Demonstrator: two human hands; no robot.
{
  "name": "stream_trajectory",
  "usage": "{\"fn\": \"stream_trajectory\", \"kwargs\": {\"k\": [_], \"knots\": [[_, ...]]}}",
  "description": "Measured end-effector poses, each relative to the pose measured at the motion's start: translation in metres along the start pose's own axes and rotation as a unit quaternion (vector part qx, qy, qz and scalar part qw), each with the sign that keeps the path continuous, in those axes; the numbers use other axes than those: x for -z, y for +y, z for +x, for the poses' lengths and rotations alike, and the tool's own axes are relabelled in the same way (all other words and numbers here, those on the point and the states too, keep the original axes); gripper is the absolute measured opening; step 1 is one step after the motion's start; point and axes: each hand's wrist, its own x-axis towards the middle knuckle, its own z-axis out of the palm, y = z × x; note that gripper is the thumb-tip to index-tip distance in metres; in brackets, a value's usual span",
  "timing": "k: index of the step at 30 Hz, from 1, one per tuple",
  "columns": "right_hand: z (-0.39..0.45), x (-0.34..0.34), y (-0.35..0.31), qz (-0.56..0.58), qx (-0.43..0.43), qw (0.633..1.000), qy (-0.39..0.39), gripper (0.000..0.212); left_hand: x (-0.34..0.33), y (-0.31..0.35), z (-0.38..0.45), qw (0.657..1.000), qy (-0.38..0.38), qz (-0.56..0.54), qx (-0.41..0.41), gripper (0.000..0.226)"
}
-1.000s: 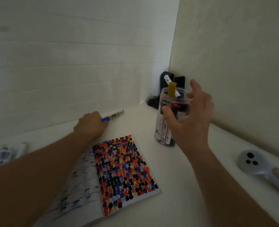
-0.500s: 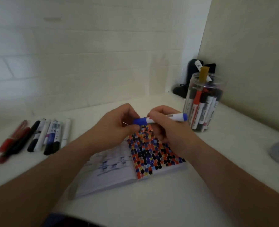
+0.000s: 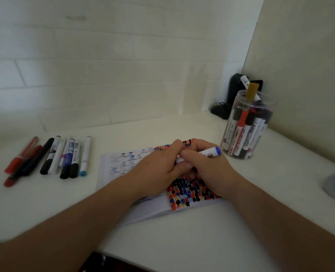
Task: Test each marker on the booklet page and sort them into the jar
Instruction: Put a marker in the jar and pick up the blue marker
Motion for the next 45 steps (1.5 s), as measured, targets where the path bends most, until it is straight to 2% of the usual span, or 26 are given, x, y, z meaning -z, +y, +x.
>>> {"fn": "stream_trajectory", "kwargs": {"k": [5,16,22,24,28,31,33,35,38,40,42,45], "knots": [[0.001,-0.002,0.003,0.019,0.004,1.0,-0.008,0.026,0.001,-0.001,0.001,1.0,0.001,-0.022,0.009,0.022],[-0.001,0.002,-0.002,0.03,-0.005,0.999,-0.016,0.027,0.0,0.003,0.004,0.999,-0.002,-0.035,0.022,0.025],[-0.001,0.006,-0.004,0.026,0.01,0.999,-0.022,0.029,0.002,0.001,0.005,0.996,-0.012,-0.068,0.062,0.024],[-0.002,0.007,-0.002,0.005,0.013,1.0,-0.016,0.027,0.002,0.0,0.005,0.995,-0.022,-0.065,0.066,0.03],[0.0,0.013,-0.003,0.029,-0.01,0.999,0.013,0.03,0.008,0.0,-0.003,0.988,-0.053,-0.103,0.099,0.064],[0.001,0.028,-0.015,0.106,-0.031,0.993,0.035,0.021,0.018,-0.01,-0.01,0.983,-0.045,-0.127,0.124,0.048],[0.0,0.038,-0.024,0.15,-0.059,0.986,0.04,0.024,0.024,-0.015,-0.011,0.982,-0.047,-0.129,0.13,0.04],[-0.004,0.046,-0.032,0.158,-0.079,0.984,0.0,0.026,0.025,-0.014,-0.01,0.987,-0.068,-0.095,0.114,0.033],[-0.014,0.05,-0.034,0.105,-0.078,0.987,-0.09,0.026,0.02,-0.014,-0.009,0.99,-0.108,-0.04,0.086,0.033],[-0.024,0.045,-0.026,0.005,-0.062,0.991,-0.119,0.011,0.018,-0.016,-0.009,0.993,-0.105,-0.004,0.062,0.029],[-0.034,0.036,-0.016,-0.078,-0.049,0.99,-0.108,0.014,0.017,-0.015,-0.009,0.995,-0.092,0.022,0.042,0.025],[-0.043,0.027,-0.004,-0.129,-0.037,0.989,-0.062,0.024,0.016,-0.014,-0.011,0.995,-0.082,0.057,0.023,0.023]]}}
